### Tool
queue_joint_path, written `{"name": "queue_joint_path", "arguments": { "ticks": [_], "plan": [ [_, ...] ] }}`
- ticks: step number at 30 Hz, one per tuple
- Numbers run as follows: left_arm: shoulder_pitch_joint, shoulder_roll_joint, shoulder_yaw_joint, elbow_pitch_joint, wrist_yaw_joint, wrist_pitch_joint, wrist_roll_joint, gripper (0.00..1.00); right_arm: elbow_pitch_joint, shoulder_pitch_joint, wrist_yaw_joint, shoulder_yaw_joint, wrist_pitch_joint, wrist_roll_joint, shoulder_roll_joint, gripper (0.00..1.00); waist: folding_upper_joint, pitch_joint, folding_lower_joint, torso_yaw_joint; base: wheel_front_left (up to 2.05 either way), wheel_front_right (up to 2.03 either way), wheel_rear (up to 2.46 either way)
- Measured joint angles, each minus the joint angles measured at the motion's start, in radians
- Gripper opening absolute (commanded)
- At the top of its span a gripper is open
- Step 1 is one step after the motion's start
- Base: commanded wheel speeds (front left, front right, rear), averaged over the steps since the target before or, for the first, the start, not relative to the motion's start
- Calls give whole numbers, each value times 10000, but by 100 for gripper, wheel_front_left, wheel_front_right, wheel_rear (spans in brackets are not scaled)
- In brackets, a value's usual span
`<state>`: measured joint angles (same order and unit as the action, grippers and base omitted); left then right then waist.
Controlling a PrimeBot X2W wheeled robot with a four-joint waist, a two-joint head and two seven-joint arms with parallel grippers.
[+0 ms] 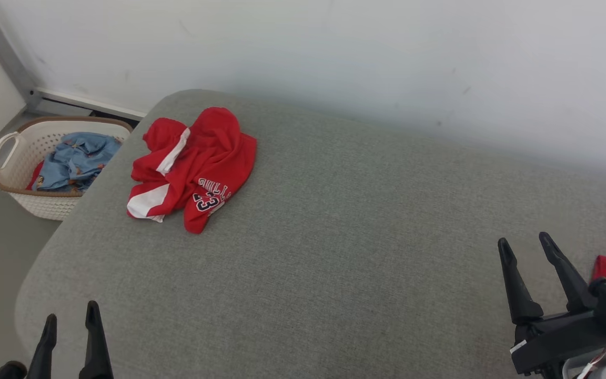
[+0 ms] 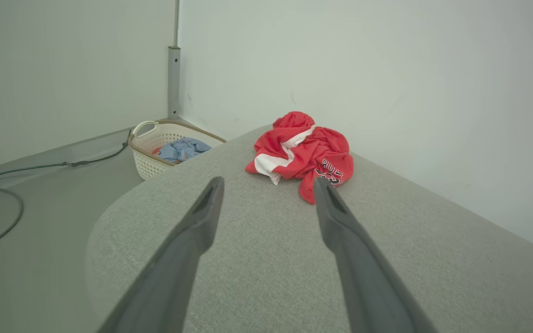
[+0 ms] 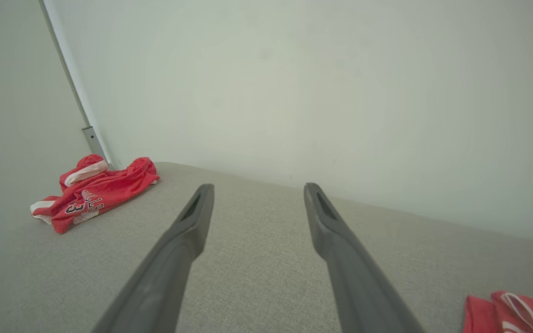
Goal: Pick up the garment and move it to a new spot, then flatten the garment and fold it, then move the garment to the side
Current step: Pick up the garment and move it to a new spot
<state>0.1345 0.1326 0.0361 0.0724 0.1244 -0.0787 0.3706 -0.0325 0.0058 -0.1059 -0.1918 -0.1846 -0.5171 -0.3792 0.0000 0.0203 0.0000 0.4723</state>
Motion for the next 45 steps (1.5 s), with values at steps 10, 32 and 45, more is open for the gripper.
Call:
{"name": "queue_joint_path", "arguments": {
  "ticks": [10,32,45],
  "plan": [
    [-12,-33,-82,56,0,272,-13,100,192,-184,96,-288,188,15,111,100,0,-39,-2,485,0,0,0],
    [-8579,1929,775,-5187,-2236,4598,1331,100,-1331,-327,94,-102,1486,635,-1218,100,2,1405,0,15,0,0,0],
    [-10464,2207,681,-8310,-2389,6351,1728,100,-2715,-1092,94,353,2474,947,-2123,100,1,2644,1,-959,0,0,0]
  ]
}}
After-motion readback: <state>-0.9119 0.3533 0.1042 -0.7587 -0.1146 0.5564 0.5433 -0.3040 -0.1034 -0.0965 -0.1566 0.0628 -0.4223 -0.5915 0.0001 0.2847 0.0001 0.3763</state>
